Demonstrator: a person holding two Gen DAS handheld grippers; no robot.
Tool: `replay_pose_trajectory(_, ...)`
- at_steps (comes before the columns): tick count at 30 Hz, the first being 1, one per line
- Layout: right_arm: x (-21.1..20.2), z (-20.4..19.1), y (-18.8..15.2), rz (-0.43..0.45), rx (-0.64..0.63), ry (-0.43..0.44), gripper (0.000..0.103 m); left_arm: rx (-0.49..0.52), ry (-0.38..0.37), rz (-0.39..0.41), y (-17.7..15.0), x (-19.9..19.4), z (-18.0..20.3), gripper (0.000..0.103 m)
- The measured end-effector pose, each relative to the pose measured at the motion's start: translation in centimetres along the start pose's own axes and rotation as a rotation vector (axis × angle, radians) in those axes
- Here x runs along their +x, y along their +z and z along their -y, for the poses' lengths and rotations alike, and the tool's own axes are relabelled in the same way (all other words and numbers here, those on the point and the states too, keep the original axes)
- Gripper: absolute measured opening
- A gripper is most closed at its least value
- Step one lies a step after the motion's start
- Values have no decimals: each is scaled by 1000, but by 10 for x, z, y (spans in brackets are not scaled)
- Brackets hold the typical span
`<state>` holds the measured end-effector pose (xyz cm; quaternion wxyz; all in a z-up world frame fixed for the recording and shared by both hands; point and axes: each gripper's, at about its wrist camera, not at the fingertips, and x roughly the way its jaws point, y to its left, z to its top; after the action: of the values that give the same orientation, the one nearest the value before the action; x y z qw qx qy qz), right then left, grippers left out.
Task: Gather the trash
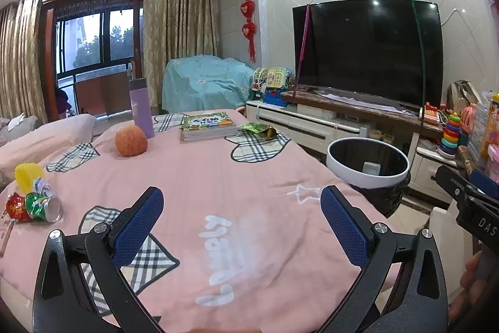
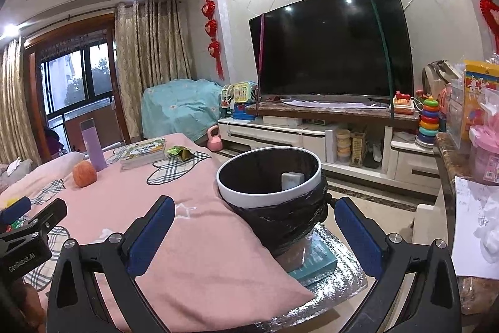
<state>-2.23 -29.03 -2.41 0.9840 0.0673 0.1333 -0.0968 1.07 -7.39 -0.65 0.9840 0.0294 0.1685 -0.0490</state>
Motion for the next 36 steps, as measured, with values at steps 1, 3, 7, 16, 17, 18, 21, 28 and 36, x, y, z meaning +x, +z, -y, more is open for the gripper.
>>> replay_pose_trajectory(1,0,0,0,-1,0,2,103,-1,1,-1,0,0,0,103)
replay_pose_trajectory(3,1,0,0,-8,3,6,103,-7,-3,-2,-1,0,-1,103)
replay_pose_trajectory(7,3,0,0,-12,5,6,103,-7,-1,1,0,-1,-1,103)
replay_pose_trajectory(16,2,0,0,-6,6,10,103,-3,-7,-3,-1,0,0,103)
replay_pose_trajectory(17,2,0,0,-6,6,10,103,-4,-7,-4,-1,0,0,103)
replay_pose_trajectory(18,2,0,0,-4,7,11,103,-3,-9,-5,-1,0,0,103)
replay_pose_trajectory(21,2,0,0,-3,7,12,103,-2,-9,-5,-1,0,0,103)
replay_pose_trajectory(28,1,0,0,-1,9,15,103,-1,-10,-5,-2,1,0,103)
replay_pose_trajectory(36,-1,0,1,2,10,18,103,3,-9,-4,-2,0,1,103)
